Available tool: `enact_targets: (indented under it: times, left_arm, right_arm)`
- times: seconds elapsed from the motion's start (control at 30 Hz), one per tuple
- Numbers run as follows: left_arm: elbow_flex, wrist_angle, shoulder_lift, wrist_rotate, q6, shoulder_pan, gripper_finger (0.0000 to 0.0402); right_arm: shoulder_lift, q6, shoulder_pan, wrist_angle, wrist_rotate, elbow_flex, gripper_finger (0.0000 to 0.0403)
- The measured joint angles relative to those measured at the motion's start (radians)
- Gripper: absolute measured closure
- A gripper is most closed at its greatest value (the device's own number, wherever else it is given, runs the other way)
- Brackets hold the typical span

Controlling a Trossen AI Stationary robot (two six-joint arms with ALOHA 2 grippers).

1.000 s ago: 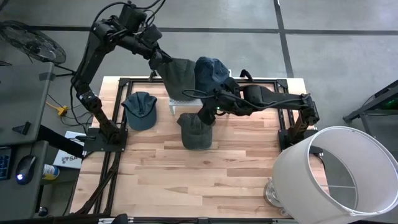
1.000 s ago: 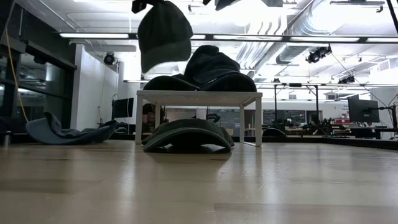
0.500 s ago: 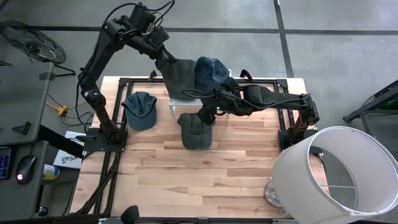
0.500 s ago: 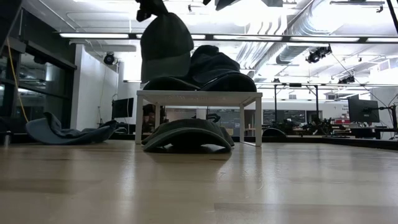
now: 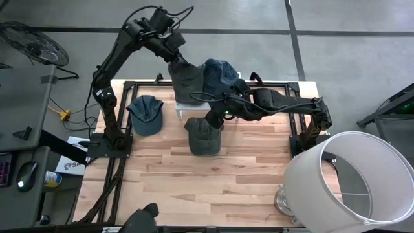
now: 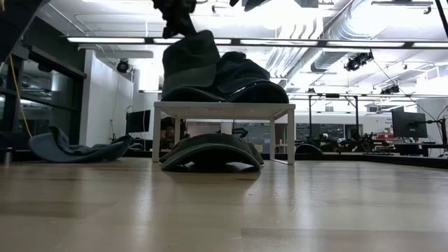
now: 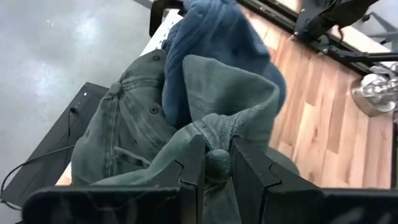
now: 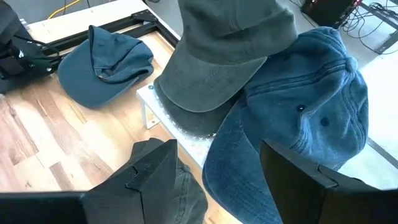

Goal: Pick & Place hat
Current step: Put the bottom gray cap on the shelf

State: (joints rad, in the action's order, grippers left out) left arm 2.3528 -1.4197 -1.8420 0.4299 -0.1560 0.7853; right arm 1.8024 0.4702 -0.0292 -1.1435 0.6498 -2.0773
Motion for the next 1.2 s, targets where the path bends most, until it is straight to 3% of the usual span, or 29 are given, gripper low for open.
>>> enact_targets:
  times: [0.43,1.0,1.2]
  left_arm:
    - [0.000,0.082,-0.074,-0.088,0.003,0.000,0.0351]
    - [0.000,0.094,-0.076,-0.036,0.005,-0.015,0.0351]
    - [0.000,0.095,-0.076,-0.051,-0.001,-0.035,0.0308]
  right_arm:
    - [0.000,0.001,0.044,0.001,-0.002,0.000,0.0181]
    - [0.000,0.023,0.089,0.005,-0.010,0.000,0.0181]
    - [0.000,0.030,0.089,0.005,-0.010,0.000,0.0181]
